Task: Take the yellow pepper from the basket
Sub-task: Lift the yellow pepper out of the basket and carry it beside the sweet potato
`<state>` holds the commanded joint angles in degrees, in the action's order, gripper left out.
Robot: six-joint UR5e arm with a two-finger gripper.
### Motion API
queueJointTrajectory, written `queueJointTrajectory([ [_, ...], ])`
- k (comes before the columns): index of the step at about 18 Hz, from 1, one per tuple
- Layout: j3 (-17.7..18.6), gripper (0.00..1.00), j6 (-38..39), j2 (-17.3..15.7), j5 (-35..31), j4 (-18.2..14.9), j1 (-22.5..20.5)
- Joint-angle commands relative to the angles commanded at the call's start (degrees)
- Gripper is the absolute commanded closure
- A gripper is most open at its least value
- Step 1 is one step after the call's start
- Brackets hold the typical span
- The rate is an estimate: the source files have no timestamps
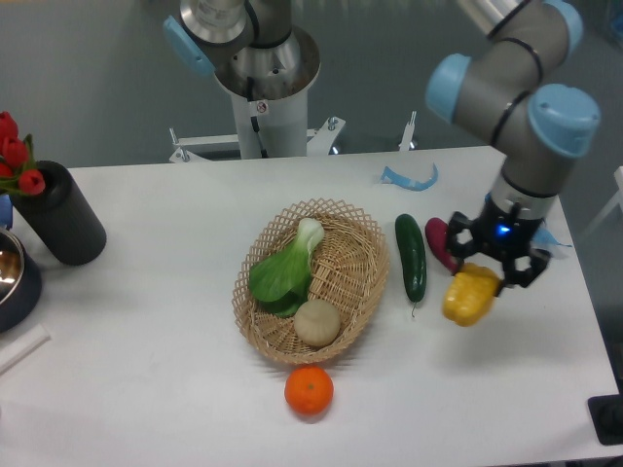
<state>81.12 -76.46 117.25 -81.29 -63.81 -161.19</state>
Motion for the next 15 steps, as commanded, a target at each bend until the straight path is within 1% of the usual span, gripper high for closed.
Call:
queueJointTrajectory([
  [3, -0.2, 0.72, 0.0, -0.1, -0.4, 0.1, -0.1],
  [8, -1.1, 0.71, 0.0, -0.4, -3.0, 0.0, 0.0],
  [11, -1.2, 0.72, 0.0, -0.7, -3.1, 0.2, 0.0],
  [13, -1.9, 0.72, -0.1, -1.0, -3.1, -0.3, -0.1],
  [15, -2.2, 0.72, -0.2, -0.9, -3.1, -0.2, 0.0],
])
